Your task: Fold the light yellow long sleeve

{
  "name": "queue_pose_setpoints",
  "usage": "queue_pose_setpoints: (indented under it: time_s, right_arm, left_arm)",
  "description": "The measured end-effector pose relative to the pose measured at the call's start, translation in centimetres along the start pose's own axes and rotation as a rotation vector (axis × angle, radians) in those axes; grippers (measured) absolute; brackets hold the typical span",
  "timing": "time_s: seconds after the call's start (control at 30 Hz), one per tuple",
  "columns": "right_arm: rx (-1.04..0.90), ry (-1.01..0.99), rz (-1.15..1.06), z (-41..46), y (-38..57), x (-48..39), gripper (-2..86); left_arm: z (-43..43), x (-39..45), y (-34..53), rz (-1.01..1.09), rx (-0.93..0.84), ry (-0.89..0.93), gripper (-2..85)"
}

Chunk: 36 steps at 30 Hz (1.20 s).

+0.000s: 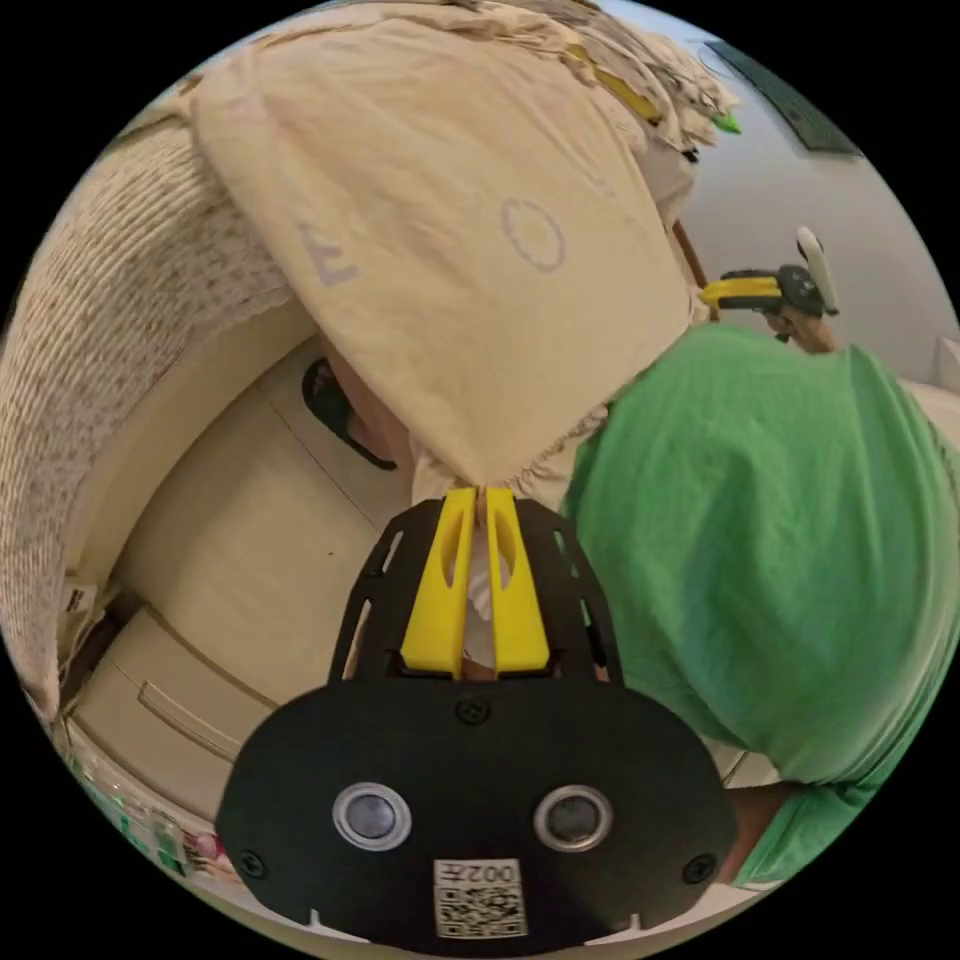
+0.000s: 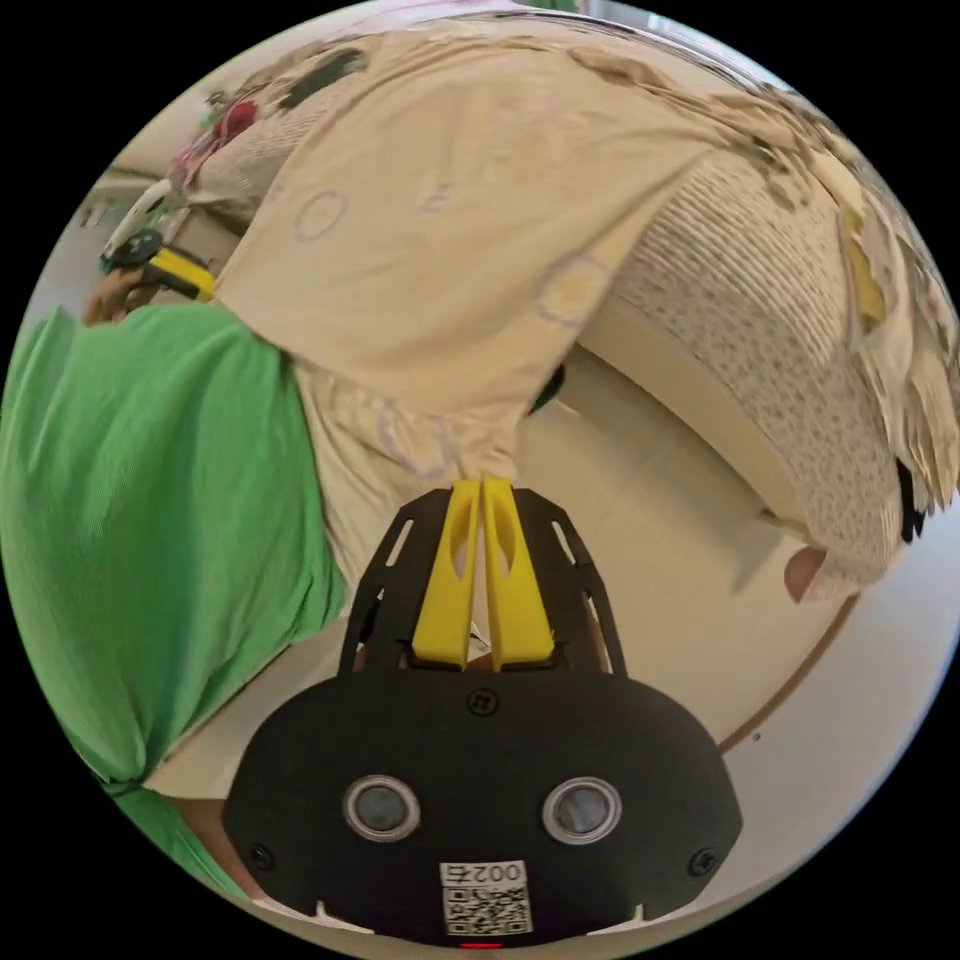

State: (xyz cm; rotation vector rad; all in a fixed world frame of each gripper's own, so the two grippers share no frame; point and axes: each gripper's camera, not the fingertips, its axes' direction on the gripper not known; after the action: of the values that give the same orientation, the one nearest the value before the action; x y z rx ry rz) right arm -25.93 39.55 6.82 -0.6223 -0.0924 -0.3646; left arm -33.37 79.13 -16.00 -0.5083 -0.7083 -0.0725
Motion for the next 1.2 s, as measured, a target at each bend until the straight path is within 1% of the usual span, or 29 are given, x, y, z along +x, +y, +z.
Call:
queue_pose_setpoints:
  time_s: [0.03,0.07,0.13,0.2,0.23,0.27,0.3,0.33,0.37,0.4,0.43,0.5,0.53,0.6,0.63,0.67,0.7,0.73,0.83,0.9,1.0,1.07,1.1,1.13,1.2]
  right_arm:
    - [0.001,0.011,0.033,-0.3,-0.1,0.6,-0.7]
    - [0.029,0.030,0.085,-1.3,-0.3,1.5,-0.6]
    - [0.157,0.067,0.144,-3.9,-0.8,2.0,-0.4]
    - [0.435,0.100,0.128,-8.4,-1.7,0.4,0.3]
    - [0.515,0.112,0.116,-9.5,-2.0,-0.3,0.8]
    - [0.681,0.149,0.079,-11.5,-2.7,-2.0,1.7]
    - [0.844,0.212,0.052,-12.7,-3.6,-3.9,3.1]
    - [0.923,0.252,0.050,-13.0,-4.2,-4.9,3.8]
    - [1.069,0.343,0.072,-13.2,-5.8,-6.8,5.1]
    - [1.135,0.418,0.084,-13.1,-8.4,-8.4,6.4]
    - [1.120,0.447,0.066,-13.0,-10.1,-9.2,7.1]
    - [0.955,0.559,-0.004,-11.9,-17.8,-11.7,7.8]
    - [0.926,0.581,-0.026,-11.5,-19.5,-12.2,8.1]
    - [0.828,0.702,-0.153,-9.3,-24.9,-14.3,8.7]
    - [0.811,0.739,-0.178,-8.8,-25.9,-14.7,8.7]
    - [0.796,0.819,-0.227,-7.8,-27.7,-15.5,8.6]
    - [0.773,0.884,-0.268,-7.1,-29.2,-15.9,8.5]
    - [0.761,0.908,-0.290,-6.8,-29.9,-16.1,8.3]
    - [0.677,0.976,-0.422,-5.4,-32.5,-17.1,7.7]
    - [0.585,1.002,-0.519,-4.2,-33.9,-17.8,7.6]
    - [0.525,1.077,-0.562,-3.1,-35.0,-17.8,6.6]
    - [0.540,1.148,-0.522,-3.1,-35.4,-17.0,4.0]
    - [0.610,1.136,-0.444,-4.5,-35.2,-16.0,0.8]
    - [0.650,1.101,-0.387,-5.7,-35.0,-15.3,0.7]
    - [0.766,0.853,-0.113,-11.0,-34.0,-10.2,0.6]
  left_arm:
    - [-1.2,-1.2,-0.1,-0.052,0.034,-0.025,-1.1]
    - [-2.6,-2.2,0.0,-0.104,0.070,-0.094,-1.1]
    - [-4.7,-3.5,0.3,-0.155,0.114,-0.174,-1.0]
    - [-7.1,-4.6,0.3,-0.205,0.191,-0.228,-1.0]
    - [-8.8,-5.1,0.2,-0.232,0.257,-0.250,-0.9]
    - [-10.3,-5.4,-0.1,-0.254,0.324,-0.262,-0.9]
    - [-11.0,-5.5,-0.3,-0.261,0.358,-0.265,-0.9]
    - [-12.1,-5.4,-0.7,-0.267,0.424,-0.262,-0.9]
    - [-12.9,-5.2,-1.3,-0.263,0.479,-0.243,-0.9]
    - [-13.1,-5.1,-1.7,-0.257,0.497,-0.230,-0.9]
    - [-13.2,-4.8,-2.5,-0.238,0.513,-0.209,-0.9]
    - [-12.6,-4.3,-3.7,-0.213,0.491,-0.221,-0.9]
    - [-11.8,-3.9,-4.3,-0.209,0.459,-0.261,-0.9]
    - [-10.4,-3.3,-4.7,-0.204,0.406,-0.343,-0.9]
    - [-9.4,-3.1,-4.7,-0.197,0.368,-0.392,-0.9]
    - [-8.5,-3.0,-4.6,-0.196,0.332,-0.428,-0.9]
    - [-8.1,-3.1,-4.4,-0.198,0.318,-0.439,-0.9]
    - [-7.4,-3.3,-3.9,-0.209,0.300,-0.447,-0.9]
    - [-6.7,-4.8,-2.7,-0.264,0.303,-0.368,-0.9]
    - [-6.9,-6.0,-2.0,-0.306,0.329,-0.308,-0.9]
    - [-7.9,-7.9,-1.2,-0.367,0.403,-0.215,-0.9]
    - [-8.9,-9.3,-0.8,-0.404,0.468,-0.128,-0.9]
    - [-9.1,-9.5,-0.7,-0.410,0.483,-0.106,-0.9]
    - [-9.5,-10.0,-0.5,-0.416,0.509,-0.067,-0.9]
    - [-10.0,-10.4,-0.3,-0.412,0.532,-0.041,-0.9]
